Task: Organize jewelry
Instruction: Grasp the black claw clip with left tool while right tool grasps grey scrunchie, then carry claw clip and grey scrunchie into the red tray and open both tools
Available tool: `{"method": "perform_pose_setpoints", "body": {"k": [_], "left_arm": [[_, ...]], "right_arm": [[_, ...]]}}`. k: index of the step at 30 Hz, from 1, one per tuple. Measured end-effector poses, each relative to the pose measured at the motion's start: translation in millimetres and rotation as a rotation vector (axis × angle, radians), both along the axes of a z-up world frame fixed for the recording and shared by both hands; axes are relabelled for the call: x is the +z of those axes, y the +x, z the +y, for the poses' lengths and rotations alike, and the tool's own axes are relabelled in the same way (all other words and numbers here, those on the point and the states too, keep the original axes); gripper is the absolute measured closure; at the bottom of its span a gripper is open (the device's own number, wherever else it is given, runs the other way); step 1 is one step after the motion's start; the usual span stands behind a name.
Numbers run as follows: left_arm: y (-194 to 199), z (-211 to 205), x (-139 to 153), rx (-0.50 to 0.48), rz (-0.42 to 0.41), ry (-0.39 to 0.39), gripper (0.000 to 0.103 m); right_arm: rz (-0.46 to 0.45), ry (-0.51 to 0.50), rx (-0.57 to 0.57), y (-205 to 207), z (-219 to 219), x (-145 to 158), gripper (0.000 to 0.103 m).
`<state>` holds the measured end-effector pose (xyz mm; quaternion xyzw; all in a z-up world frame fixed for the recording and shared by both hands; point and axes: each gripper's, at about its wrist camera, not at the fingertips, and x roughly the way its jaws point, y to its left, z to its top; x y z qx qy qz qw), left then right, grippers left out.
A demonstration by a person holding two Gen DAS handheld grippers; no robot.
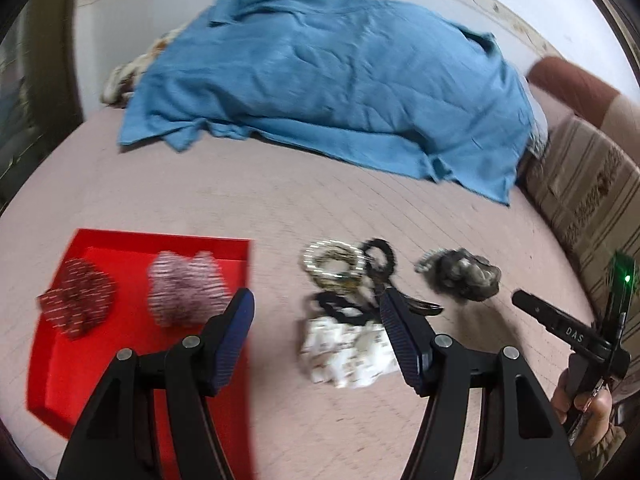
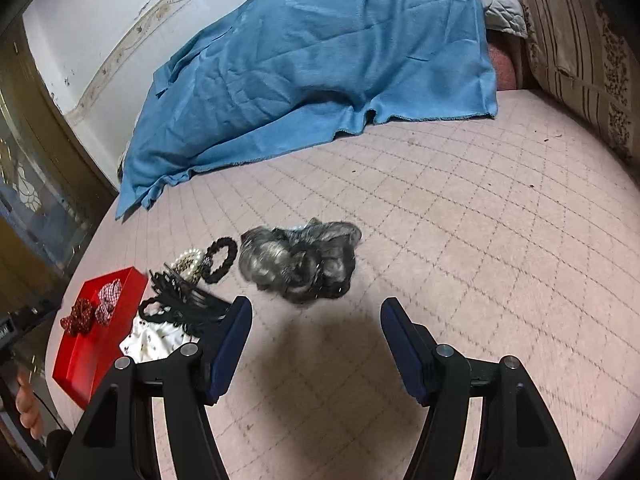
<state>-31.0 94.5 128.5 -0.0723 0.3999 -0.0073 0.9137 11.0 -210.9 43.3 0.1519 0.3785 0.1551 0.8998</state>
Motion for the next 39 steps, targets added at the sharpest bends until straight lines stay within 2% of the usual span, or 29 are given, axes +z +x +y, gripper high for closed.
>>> {"method": "perform_pose_setpoints", "body": {"k": [5,9,17,19,21,22,23,25,27,31,39], "left_arm": [[36.2,-25.7,-24.4,-0.022,0.08,-0.027,0.039],[63.0,-33.3,-44.9,-0.018,0.147,-0.07,0.039],[86.8,-42.3,-70.2,-0.024,0.195,-0.102,0.04],[90.8,-46.2,-74.3,-0.033,0.206,-0.106,0.046],[95.8,-52.3,-79.2,-0.052,0.223,-0.11,0.06],[97.6,-54.8,-80.9,-0.058,0.23,-0.108,0.066],[99.0,-57.7,-83.9,-0.065,0.24,-0.106,0.077],[98.4,-59.0,-85.8,-0.059,0.233,-0.108,0.079],[96.9,-57.5,-83.7,-0.056,0.221,-0.129,0.082],[90.5,-53.9,-72.5,-0.055,0.202,-0.152,0.085],[64.0,-45.9,-44.8,-0.081,0.149,-0.199,0.086]], "right_arm": [[-0.021,0.027,0.059,18.3,4.9,-2.4,0.032],[-0.051,-0.009,0.118,30.7,19.7,-1.4,0.032],[-0.073,-0.093,0.196,49.1,44.4,-11.1,0.032],[-0.067,-0.104,0.197,52.9,46.6,-14.3,0.032],[-0.064,-0.108,0.193,55.4,45.9,-17.2,0.033],[-0.06,-0.111,0.192,56.6,45.8,-18.3,0.04],[-0.055,-0.117,0.191,57.7,46.0,-19.7,0.044],[-0.043,-0.12,0.191,59.8,46.3,-21.9,0.068],[-0.032,-0.113,0.189,60.9,45.0,-23.4,0.078],[-0.031,-0.092,0.174,58.7,42.9,-19.3,0.084],[-0.082,-0.05,0.141,42.4,35.8,2.5,0.085]]}}
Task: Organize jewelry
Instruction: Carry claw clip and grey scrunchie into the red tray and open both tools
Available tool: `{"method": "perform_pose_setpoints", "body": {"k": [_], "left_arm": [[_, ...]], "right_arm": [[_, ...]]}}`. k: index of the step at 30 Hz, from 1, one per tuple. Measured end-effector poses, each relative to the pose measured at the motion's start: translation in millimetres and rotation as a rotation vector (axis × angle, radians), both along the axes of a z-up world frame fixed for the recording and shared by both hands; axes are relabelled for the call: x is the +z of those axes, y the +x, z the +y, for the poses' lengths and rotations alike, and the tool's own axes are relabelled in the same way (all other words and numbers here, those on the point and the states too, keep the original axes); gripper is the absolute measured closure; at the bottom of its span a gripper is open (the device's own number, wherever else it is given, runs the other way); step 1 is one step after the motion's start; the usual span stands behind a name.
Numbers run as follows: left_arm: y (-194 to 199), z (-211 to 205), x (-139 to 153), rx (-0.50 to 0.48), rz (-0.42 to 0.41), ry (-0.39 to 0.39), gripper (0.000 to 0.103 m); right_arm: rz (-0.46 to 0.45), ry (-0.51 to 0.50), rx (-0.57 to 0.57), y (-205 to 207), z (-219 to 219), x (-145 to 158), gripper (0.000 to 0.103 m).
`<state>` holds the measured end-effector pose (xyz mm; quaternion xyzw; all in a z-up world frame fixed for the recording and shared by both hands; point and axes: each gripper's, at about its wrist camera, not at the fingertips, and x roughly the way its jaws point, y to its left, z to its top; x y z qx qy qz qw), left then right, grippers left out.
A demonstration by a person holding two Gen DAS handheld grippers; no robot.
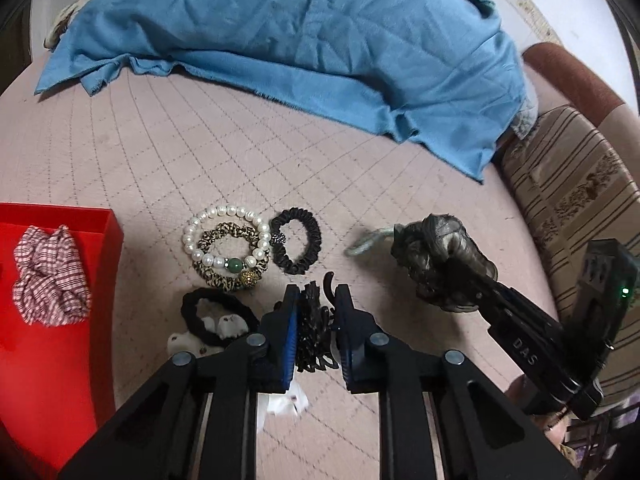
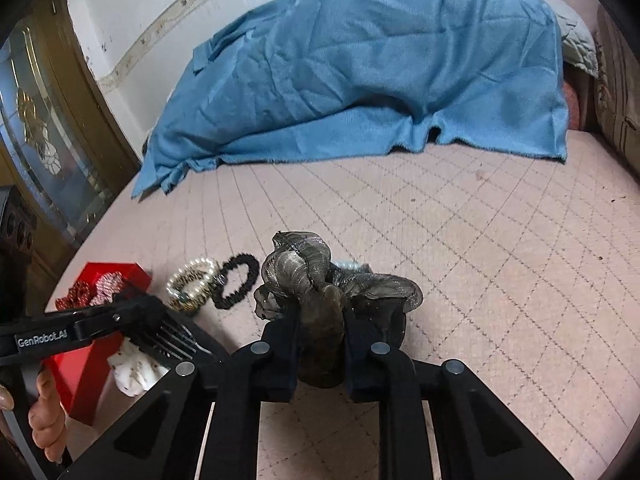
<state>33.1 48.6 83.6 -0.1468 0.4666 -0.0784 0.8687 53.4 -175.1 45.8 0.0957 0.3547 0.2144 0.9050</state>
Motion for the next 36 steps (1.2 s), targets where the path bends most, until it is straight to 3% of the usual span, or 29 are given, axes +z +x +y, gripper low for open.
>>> {"method": "perform_pose_setpoints", "body": {"k": [10,17,27,34,36], "left_arm": [[-50.5,48.4,45.6,0.044,-0.097,-0.065,0.086],[-101.2,120.5,64.5,0.173,-0.156,0.012,0.086],[-147.0,239.6,34.4,0.395,-0.12,-0.066,0.086],[-150.2,280.1,4.9,0.476,-0.057,-0.038,0.086],[-148.8,287.3,-2.9,0.488,-0.035,0.004,0.086]], "right_arm": [[-0.032,0.044,-0.002,-25.3,-2.1,17.8,0.085],[-0.032,0.05,0.021,-51.9,18.2,28.3,0.085],[-0.035,0.063,0.17,-81.6,103.3,62.6,0.085],[0.079,0.12,0.318,-78.9,186.4,60.8,0.085],[0.123,0.121,0.357,-78.0,211.6,52.8,0.085]]}}
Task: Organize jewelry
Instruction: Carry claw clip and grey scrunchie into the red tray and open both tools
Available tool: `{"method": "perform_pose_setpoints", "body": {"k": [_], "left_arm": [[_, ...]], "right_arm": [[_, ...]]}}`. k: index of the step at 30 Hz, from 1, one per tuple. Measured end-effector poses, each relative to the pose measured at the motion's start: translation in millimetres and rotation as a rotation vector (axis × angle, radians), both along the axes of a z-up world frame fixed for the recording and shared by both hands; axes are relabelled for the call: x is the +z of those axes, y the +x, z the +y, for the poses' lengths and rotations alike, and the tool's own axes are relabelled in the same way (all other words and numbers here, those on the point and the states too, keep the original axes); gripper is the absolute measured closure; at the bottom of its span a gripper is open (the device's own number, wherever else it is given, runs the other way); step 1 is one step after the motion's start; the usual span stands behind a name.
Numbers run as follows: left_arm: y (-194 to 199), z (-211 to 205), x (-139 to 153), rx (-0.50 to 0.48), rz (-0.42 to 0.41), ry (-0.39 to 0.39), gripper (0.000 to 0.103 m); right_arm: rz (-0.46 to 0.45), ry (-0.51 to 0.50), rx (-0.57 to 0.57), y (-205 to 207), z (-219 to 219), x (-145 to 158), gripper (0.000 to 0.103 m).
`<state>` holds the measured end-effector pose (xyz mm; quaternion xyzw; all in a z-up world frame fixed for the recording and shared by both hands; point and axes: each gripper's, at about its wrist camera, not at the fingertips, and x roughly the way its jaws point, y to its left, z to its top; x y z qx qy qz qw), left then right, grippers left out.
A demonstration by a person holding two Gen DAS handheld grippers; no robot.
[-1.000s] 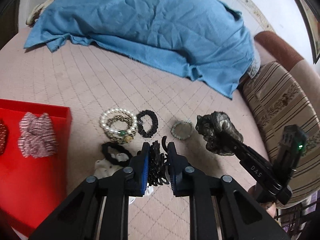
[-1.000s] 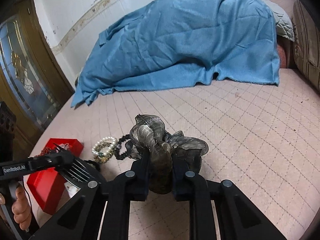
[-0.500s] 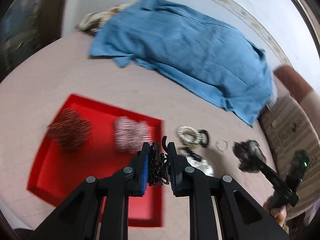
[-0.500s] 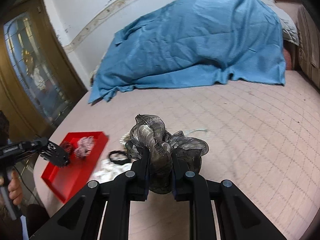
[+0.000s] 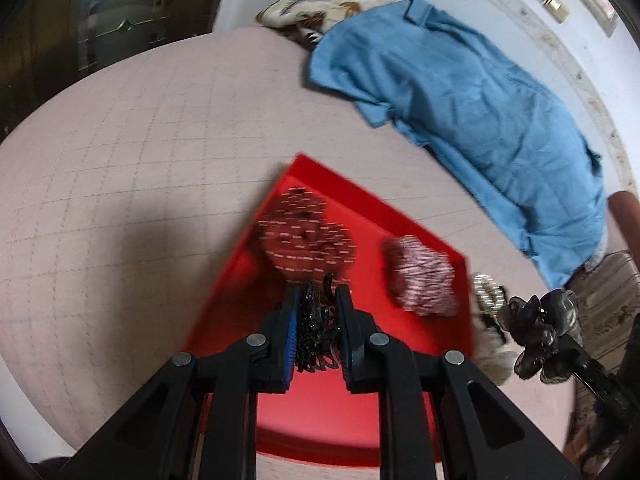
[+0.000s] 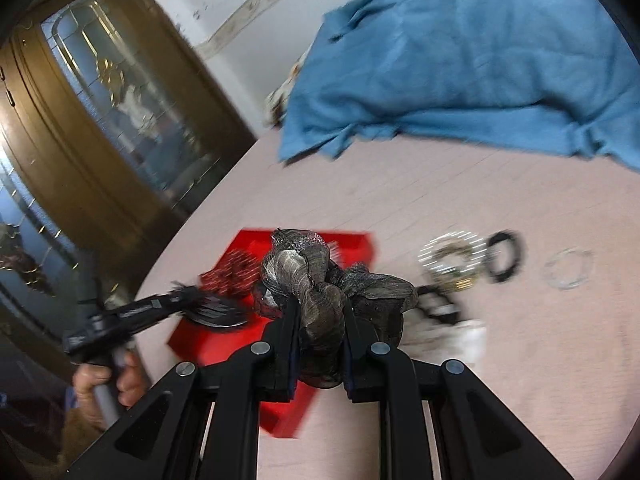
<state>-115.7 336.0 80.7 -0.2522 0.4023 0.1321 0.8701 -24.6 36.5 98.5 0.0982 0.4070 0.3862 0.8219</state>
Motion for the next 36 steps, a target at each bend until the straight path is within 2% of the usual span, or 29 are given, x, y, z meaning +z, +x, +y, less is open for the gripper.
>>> {"method": "perform_pose_setpoints", "body": {"k": [9,20,22,23,25,27,28,30,32,34,36], "left_arm": [[11.3,14.4,-17.9,0.002,0.016,0.065,0.086],[13.7,17.4,-17.8,-0.036,-0.038,0.061,0.085],[10.7,16.5,-15.1,-0.046,-0.06,0.055,0.085],[9.5,15.8,-13.6,-0.051,-0.071,0.053,0.081],[4.7,13.1,-9.4,-0.058,-0.101,0.055,0.071],[-3.1,9.4,-4.3,-0.064,-0.132,0.074,0.064],[-5.4,7.6,-2.4,-0.067,-0.141,0.083,0.062],[-12.0,3.8,0.9,-0.064,-0.168,0.112,0.053],[-12.9,1.2,1.2,-0.043,-0.178,0.145,0.049],[-11.1,-2.4,-1.6,-0.026,-0.161,0.182,0.049],[-10.6,-6.3,-3.9,-0.018,-0.147,0.216,0.049]], "right_arm": [[0.112,-0.098,0.096,0.6,85.6,-47.9,0.085],[0.153,-0.134,0.116,-1.5,120.4,-66.3,0.085],[0.13,-0.15,0.114,-4.9,121.8,-64.9,0.081],[0.117,-0.158,0.113,-5.8,121.7,-64.2,0.08],[0.087,-0.173,0.106,-10.1,119.6,-60.2,0.066],[0.059,-0.197,0.094,-15.6,116.4,-54.3,0.059],[0.046,-0.208,0.091,-18.7,113.4,-50.7,0.059],[-0.006,-0.234,0.075,-29.4,102.0,-36.9,0.058],[-0.072,-0.245,0.053,-41.0,85.6,-20.4,0.051],[-0.134,-0.247,0.021,-51.0,65.9,-8.4,0.038],[-0.155,-0.252,-0.019,-56.5,45.9,-2.7,0.034]]}}
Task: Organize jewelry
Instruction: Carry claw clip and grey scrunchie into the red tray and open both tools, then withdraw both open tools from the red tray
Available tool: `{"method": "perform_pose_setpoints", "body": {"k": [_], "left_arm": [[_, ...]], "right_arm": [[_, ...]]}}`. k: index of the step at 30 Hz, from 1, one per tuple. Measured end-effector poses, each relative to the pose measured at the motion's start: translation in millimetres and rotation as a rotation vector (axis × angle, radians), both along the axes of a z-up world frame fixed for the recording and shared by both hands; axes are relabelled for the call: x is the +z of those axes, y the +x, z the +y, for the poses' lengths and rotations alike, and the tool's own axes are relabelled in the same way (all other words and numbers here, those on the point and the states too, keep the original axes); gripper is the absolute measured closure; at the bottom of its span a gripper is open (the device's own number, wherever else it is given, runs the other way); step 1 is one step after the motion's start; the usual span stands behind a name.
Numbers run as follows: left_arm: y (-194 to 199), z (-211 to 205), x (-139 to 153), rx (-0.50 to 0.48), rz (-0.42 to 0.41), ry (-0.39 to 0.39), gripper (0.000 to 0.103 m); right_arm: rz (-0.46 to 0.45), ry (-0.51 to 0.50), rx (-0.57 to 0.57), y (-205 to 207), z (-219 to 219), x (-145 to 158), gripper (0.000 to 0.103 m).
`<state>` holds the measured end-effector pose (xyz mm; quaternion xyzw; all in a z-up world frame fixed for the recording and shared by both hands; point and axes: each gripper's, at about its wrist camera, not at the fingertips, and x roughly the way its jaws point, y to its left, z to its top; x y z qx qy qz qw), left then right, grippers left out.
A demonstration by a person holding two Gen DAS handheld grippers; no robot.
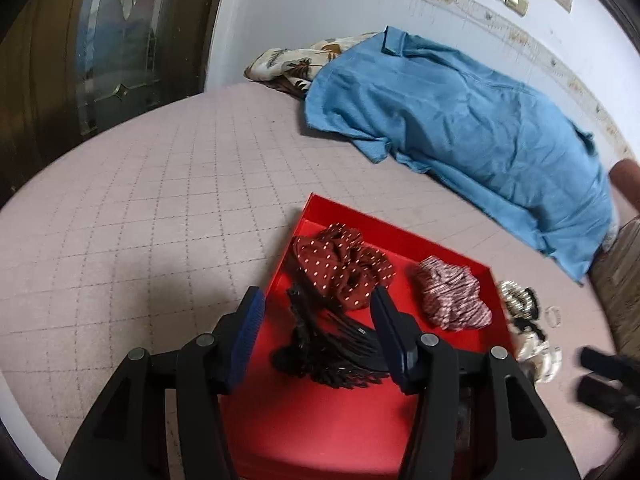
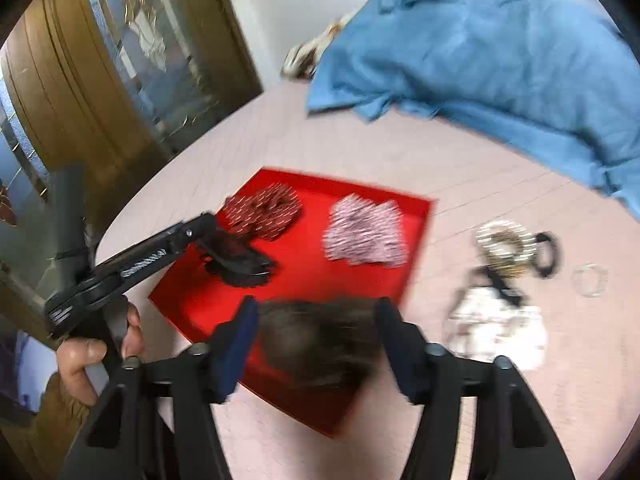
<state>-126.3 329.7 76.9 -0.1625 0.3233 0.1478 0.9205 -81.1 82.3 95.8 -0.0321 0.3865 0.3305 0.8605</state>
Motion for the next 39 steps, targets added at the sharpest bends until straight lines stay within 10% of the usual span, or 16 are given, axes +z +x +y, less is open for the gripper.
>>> {"method": "perform_pose_setpoints", "body": {"k": [18,26,39], "left_arm": [[-25.9,-81.6,41.0,-0.041,0.051,0.219,0.049],[-21.5,-155.0,82.6,-0.198,0.006,0.202,0.044],[8.3,-229.7,67.8,-0.36,0.054,0.176,0.043]], "right_arm": [[-0.018,0.102,-0.303,-33.5,-202.2,17.9,0.034],[0.111,0.231,-0.384,-24.6,-265.1,-14.3,0.034],[0.15,0.229,-0.408,-8.2,-292.8,-44.4,0.034]]}}
